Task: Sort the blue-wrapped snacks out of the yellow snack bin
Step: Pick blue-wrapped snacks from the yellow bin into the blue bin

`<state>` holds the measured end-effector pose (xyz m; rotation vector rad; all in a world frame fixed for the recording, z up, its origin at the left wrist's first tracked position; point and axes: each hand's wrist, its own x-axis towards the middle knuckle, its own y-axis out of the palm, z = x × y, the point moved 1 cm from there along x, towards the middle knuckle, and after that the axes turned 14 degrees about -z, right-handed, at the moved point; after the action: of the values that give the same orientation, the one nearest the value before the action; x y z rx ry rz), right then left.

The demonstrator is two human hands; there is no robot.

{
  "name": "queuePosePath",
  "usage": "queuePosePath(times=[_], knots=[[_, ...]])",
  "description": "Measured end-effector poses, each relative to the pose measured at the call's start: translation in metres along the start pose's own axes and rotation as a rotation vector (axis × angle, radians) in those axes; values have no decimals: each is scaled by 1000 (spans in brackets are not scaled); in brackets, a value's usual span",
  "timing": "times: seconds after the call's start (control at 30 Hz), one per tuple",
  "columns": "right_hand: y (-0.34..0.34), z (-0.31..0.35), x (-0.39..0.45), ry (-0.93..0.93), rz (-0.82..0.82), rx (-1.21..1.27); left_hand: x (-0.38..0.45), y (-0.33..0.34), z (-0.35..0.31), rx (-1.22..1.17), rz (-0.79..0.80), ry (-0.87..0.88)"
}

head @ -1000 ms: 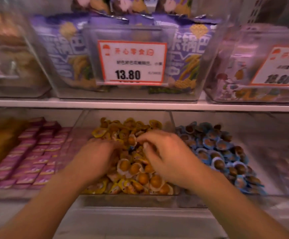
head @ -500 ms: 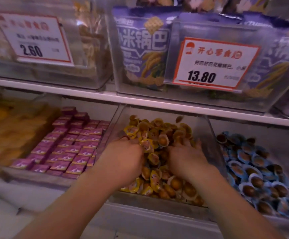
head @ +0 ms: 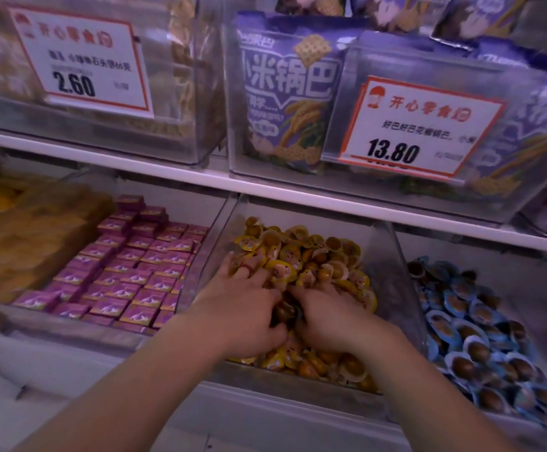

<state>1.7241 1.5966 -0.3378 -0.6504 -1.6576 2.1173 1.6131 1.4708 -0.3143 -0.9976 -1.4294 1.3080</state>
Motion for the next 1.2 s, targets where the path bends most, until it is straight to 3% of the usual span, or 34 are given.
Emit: queuePosePath(times=[0.1,0.2,0.3,0.47,0.6,0.67,0.73,0.8,0.9,0.97,1.03,1.1,1.2], knots=[[-3,2,-3,-20,57,34,-1,0,1,-18,112,14],[-5,4,-2,-43,-54,73,2,-3,4,-38,89,-12],[-1,9,-2,-49,-234,81,7,-1,3,-10,-70,-65],[-8,9,0,89,-368,273,15,8,1,5,-421,-188],[-43,-5,-4,206,-629,321,20,4,3,-236,-568,-266],[-64,-11,-11,184,-727,289,18,-5,5,-517,-642,-334],[-81,-11,-19,145,-781,460,14,-20,4,-861,-712,-446],[-88,1,-25,51,-651,741,6,-32,0,-1241,-642,-578],[-76,33,-32,-186,-374,965,-7,-38,-11,-1730,-389,-652],[-68,45,-30,-221,-424,1033,-17,-44,-3,-1631,-483,-613],[-61,41,-24,-61,-460,1079,-27,-52,15,-1356,-678,-530],[-51,36,-22,-20,-285,882,-39,-57,33,-1139,-842,-471],[-25,37,-31,-303,-18,421,-52,-54,44,-1075,-895,-459]])
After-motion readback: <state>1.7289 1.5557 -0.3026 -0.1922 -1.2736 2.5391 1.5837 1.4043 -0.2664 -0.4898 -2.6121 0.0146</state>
